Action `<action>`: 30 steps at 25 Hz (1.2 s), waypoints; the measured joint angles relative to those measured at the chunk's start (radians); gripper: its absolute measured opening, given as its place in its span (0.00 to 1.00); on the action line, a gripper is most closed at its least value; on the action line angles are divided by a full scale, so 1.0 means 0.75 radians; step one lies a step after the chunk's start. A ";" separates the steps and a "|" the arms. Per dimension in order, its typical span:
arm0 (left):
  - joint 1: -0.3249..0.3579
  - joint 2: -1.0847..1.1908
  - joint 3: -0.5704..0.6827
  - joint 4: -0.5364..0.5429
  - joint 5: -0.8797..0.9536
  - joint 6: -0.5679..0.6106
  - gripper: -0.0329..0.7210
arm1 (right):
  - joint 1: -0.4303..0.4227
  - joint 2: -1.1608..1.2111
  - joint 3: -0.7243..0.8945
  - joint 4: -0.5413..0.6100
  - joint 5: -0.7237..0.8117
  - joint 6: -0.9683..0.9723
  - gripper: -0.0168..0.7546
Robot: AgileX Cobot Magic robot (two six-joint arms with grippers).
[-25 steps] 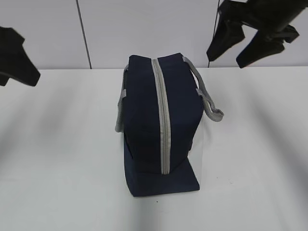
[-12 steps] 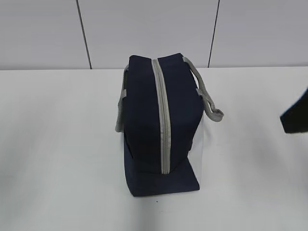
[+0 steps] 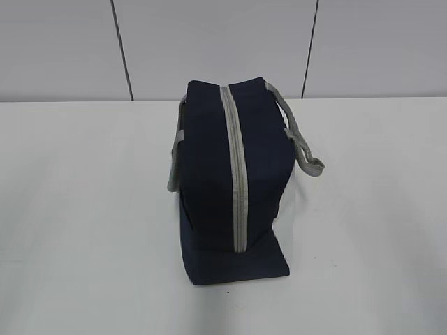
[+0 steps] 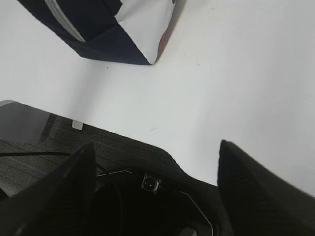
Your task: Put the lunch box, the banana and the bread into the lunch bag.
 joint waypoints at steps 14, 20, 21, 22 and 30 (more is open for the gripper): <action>-0.011 -0.223 0.272 0.048 -0.027 -0.003 0.66 | 0.000 -0.634 0.030 -0.433 0.155 0.180 0.75; -0.011 -0.223 0.280 0.062 -0.136 -0.003 0.66 | 0.000 -0.658 0.158 -0.486 0.122 0.242 0.75; -0.011 -0.223 0.286 0.064 -0.154 -0.003 0.66 | 0.000 -0.658 0.164 -0.489 0.108 0.242 0.75; -0.011 -0.223 0.295 0.065 -0.168 -0.003 0.66 | 0.000 -0.658 0.170 -0.492 0.082 0.242 0.75; -0.011 -0.223 0.336 0.066 -0.212 -0.003 0.66 | 0.000 -0.658 0.210 -0.503 -0.009 0.242 0.75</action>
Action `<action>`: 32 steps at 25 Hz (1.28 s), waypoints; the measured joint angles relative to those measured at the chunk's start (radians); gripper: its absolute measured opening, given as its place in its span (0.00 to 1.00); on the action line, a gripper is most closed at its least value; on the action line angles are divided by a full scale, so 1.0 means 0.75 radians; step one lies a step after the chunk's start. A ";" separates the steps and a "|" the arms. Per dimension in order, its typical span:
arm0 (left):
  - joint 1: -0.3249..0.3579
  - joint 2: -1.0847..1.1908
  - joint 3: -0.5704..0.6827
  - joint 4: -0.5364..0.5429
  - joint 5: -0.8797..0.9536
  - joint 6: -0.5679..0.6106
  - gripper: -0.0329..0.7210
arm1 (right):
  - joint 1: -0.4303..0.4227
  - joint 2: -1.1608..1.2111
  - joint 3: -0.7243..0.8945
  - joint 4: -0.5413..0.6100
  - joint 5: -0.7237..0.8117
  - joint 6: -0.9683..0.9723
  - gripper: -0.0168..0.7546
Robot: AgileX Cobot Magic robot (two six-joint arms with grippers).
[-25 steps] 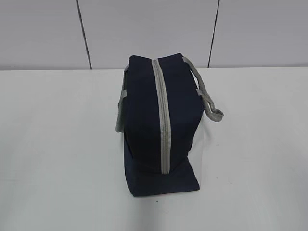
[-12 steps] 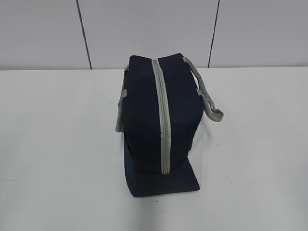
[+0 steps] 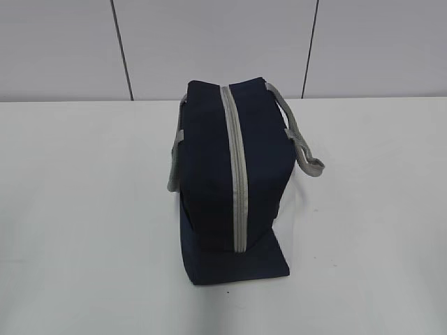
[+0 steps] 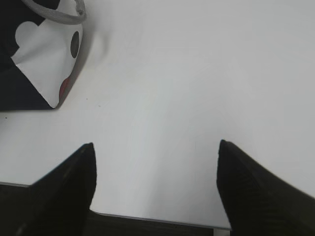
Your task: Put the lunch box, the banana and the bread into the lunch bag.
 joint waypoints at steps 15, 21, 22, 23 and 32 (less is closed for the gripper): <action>0.074 0.000 0.001 -0.001 -0.001 0.000 0.66 | -0.027 0.000 0.000 -0.001 -0.005 0.000 0.75; 0.145 -0.061 0.001 -0.001 -0.003 0.000 0.66 | -0.165 -0.012 0.000 -0.001 -0.005 0.000 0.75; 0.158 -0.087 0.001 -0.001 -0.003 0.000 0.65 | -0.180 -0.017 0.000 -0.001 -0.006 0.000 0.75; 0.171 -0.115 0.001 -0.001 -0.003 0.000 0.65 | -0.191 -0.020 0.000 -0.001 -0.006 0.000 0.75; 0.236 -0.319 0.001 -0.001 0.001 0.000 0.63 | -0.198 -0.023 0.000 -0.003 -0.006 0.000 0.75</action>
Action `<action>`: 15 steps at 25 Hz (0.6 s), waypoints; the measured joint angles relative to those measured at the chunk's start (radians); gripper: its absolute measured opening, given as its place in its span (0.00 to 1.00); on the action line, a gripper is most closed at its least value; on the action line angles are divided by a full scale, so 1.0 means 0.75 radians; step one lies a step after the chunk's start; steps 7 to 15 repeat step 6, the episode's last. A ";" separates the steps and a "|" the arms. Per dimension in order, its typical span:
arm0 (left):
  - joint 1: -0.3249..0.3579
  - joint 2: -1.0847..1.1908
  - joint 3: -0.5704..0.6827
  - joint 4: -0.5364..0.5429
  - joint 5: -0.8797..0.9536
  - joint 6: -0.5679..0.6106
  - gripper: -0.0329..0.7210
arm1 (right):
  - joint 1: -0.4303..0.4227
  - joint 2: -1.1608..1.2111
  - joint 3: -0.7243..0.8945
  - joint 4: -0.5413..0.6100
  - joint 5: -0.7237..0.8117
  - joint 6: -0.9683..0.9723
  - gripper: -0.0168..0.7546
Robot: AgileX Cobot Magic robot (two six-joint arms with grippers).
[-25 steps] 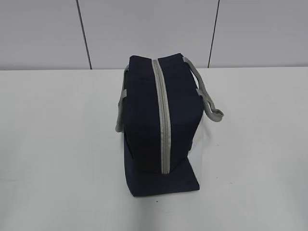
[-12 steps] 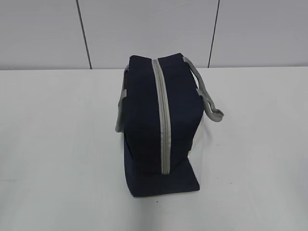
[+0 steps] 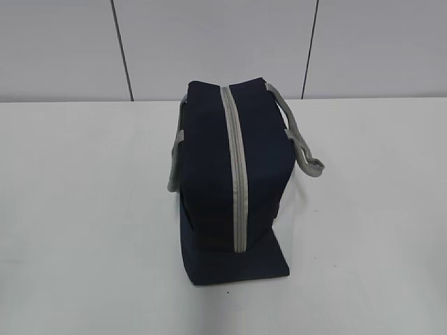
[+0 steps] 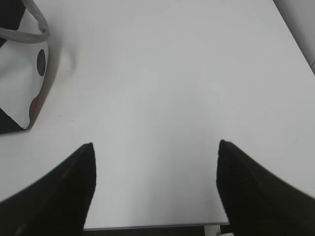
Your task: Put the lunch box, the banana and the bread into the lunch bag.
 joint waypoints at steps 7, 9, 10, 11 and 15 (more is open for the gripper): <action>0.000 0.000 0.000 0.000 0.000 0.000 0.63 | 0.000 0.000 0.000 0.000 0.000 0.000 0.75; 0.000 0.000 0.000 0.000 0.000 0.000 0.63 | 0.000 0.000 0.000 0.000 0.000 0.000 0.75; 0.000 0.000 0.000 0.000 0.000 0.000 0.63 | 0.000 0.000 0.000 0.000 0.000 0.000 0.75; 0.000 0.000 0.000 0.000 0.000 0.000 0.63 | 0.000 0.000 0.000 0.000 0.000 0.000 0.75; 0.000 0.000 0.000 0.000 0.000 0.000 0.63 | 0.000 0.000 0.000 0.000 0.000 0.000 0.75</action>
